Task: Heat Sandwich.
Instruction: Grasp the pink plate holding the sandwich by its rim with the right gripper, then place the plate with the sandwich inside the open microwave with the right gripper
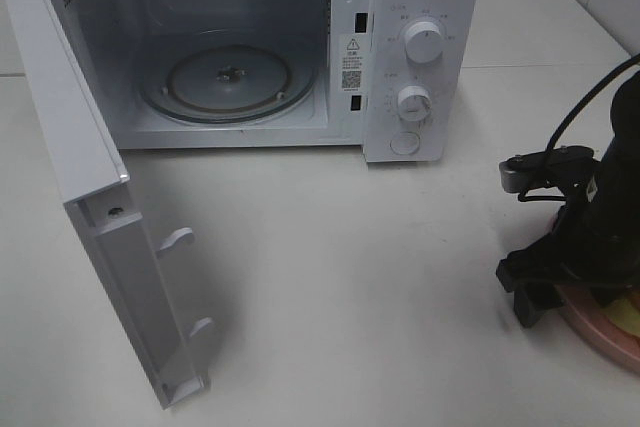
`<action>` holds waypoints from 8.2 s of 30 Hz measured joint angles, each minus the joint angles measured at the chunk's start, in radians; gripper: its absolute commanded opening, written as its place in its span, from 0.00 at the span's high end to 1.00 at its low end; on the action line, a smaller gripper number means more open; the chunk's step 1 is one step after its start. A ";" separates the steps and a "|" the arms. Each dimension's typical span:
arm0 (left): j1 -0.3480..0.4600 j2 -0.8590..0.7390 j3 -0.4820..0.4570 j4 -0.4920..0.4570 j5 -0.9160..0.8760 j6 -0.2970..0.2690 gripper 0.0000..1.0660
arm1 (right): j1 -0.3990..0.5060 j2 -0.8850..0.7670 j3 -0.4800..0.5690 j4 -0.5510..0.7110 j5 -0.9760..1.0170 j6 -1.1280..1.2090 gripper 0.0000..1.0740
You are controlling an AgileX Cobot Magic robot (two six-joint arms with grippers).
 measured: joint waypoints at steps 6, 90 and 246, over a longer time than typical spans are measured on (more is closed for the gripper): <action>0.000 0.000 0.000 0.000 0.000 0.000 0.08 | 0.000 0.000 0.000 -0.008 -0.001 0.000 0.59; 0.000 0.000 0.000 0.000 0.000 0.000 0.08 | 0.356 -0.258 -0.019 -0.333 0.370 0.269 1.00; 0.000 0.000 0.000 0.000 0.000 0.000 0.08 | 0.438 0.094 -0.525 0.180 0.169 -1.737 1.00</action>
